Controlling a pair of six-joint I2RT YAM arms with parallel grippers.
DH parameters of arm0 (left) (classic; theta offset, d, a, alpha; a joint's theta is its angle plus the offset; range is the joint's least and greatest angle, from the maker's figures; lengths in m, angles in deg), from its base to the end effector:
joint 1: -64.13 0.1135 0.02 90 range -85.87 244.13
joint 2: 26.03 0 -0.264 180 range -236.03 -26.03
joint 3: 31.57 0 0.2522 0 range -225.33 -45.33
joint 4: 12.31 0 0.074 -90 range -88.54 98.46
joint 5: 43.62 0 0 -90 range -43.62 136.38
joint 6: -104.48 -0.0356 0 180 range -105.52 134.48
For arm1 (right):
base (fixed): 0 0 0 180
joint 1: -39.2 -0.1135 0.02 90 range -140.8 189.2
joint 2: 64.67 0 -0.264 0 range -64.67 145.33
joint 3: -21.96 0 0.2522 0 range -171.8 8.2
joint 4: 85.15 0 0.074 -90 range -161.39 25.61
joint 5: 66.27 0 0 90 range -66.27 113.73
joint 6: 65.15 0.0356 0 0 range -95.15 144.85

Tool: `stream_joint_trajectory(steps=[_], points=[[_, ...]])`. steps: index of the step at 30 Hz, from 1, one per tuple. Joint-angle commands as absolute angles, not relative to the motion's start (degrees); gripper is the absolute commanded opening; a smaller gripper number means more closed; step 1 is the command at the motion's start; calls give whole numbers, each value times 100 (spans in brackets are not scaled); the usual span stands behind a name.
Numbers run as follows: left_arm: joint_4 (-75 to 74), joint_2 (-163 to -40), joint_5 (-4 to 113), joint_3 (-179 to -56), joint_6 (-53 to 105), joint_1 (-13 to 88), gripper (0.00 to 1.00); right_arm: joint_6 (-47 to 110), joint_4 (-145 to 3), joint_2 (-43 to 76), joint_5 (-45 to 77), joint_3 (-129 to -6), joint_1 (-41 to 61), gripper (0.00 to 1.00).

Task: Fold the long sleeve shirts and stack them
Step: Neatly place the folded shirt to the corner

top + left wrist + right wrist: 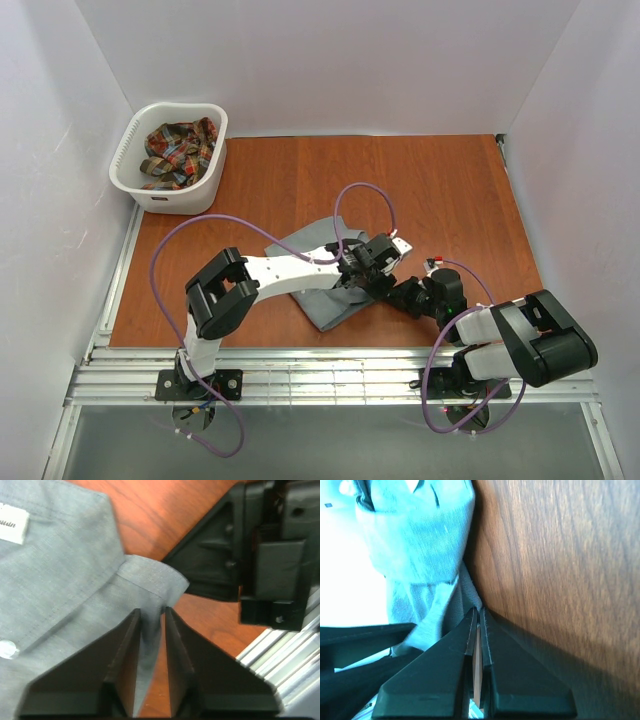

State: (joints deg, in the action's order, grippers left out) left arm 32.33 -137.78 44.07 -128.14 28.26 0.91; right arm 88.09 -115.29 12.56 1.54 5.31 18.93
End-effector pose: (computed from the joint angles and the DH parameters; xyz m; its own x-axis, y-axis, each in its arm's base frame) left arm 0.1889 -0.3710 0.1979 -0.5886 0.6380 -0.4965 0.7647 0.6386 -0.0859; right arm 0.1621 0.0742 0.0971 -0.7732 0.5958 -0.2173 0.1424 0.4970 0.8560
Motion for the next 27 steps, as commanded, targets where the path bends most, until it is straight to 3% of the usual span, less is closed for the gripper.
stream_joint_trajectory(steps=[1, 2, 5, 6, 8, 11, 16, 27], points=[[3073, -13387, 4409, -12795, 3126, 32, 21, 8576, -11551, 1223, 396, 548, 1916, 1], [3029, -13370, 4357, -12804, 3257, 32, 40, 8567, -11542, 1232, 396, 530, 1925, 1], [3020, -13055, 3857, -12646, 3425, 6, 64, 8514, -11472, 1214, 378, 460, 1925, 1], [3028, -12879, 3708, -12428, 3495, -3, 77, 8471, -11455, 1206, 387, 434, 1925, 1], [3124, -12326, 3374, -12181, 3522, -29, 83, 8427, -11376, 1188, 404, 407, 1925, 1], [3457, -11701, 3310, -11601, 3548, -91, 83, 8391, -11332, 1205, 422, 355, 1925, 1], [3591, -10998, 3574, -10478, 3575, -196, 72, 8234, -11200, 1293, 387, 153, 1934, 1], [2949, -11593, 3381, -10308, 2880, -249, 59, 7934, -10954, 1724, 150, -340, 1942, 1]])
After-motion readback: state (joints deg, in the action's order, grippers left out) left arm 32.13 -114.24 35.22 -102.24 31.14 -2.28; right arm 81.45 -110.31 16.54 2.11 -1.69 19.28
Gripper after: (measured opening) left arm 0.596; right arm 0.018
